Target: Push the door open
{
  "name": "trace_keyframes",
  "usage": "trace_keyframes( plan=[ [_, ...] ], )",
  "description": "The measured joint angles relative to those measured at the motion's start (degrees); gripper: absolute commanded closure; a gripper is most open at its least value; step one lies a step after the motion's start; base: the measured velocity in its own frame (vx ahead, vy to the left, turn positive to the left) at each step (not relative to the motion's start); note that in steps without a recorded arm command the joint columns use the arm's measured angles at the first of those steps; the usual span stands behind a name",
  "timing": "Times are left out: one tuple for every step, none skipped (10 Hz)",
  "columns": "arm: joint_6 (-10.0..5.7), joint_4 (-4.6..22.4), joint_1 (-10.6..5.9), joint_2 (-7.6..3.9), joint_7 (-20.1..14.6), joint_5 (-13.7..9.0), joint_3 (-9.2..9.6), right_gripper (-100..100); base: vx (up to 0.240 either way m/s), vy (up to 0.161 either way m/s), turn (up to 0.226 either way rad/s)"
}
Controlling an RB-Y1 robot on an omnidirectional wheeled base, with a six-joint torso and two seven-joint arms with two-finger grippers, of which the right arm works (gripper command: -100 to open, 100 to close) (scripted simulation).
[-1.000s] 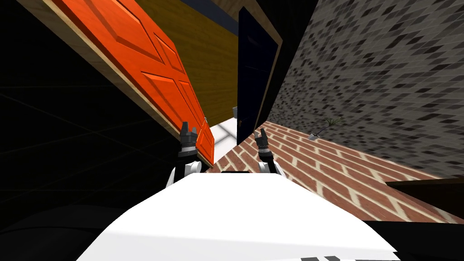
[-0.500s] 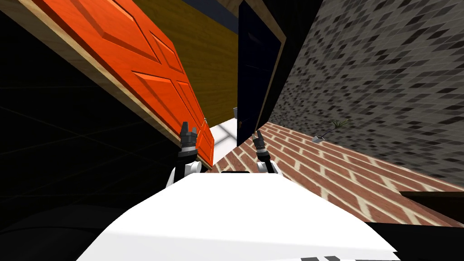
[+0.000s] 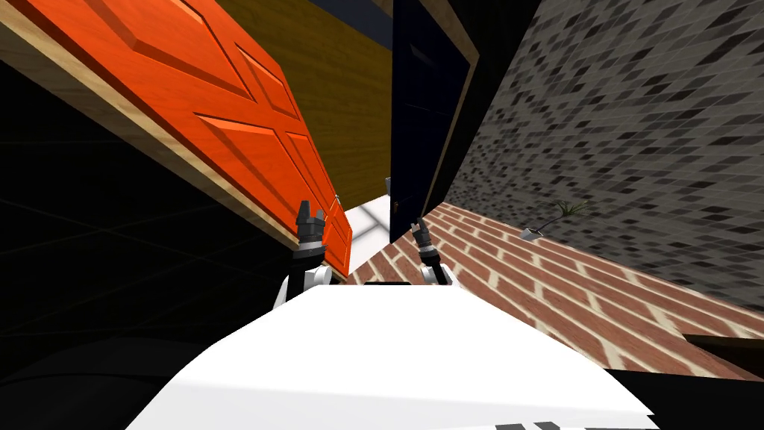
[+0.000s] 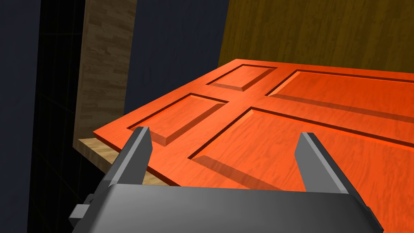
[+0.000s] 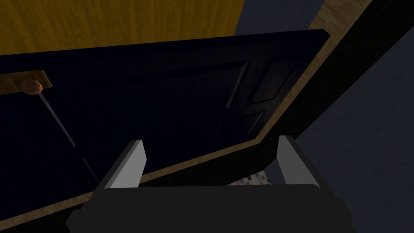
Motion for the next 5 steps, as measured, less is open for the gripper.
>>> trace_keyframes(
  plan=[
    [-0.19,1.34,-0.55,-0.17,-0.33,0.30,0.07,-100,0.097,-0.050,0.048],
    [-0.47,2.93,-1.23,-0.33,-0.63,0.58,0.12,-100,0.094,-0.066,0.044],
    [-1.02,5.17,-2.21,-0.07,-0.65,0.96,0.25,-100,0.079,-0.066,0.051],
    [-1.32,6.68,-2.88,-0.21,-0.87,1.26,0.32,-100,0.084,-0.062,0.044],
    [-1.68,8.41,-3.58,-0.24,-1.09,1.57,0.40,-100,0.090,-0.060,0.046]
  ],
)
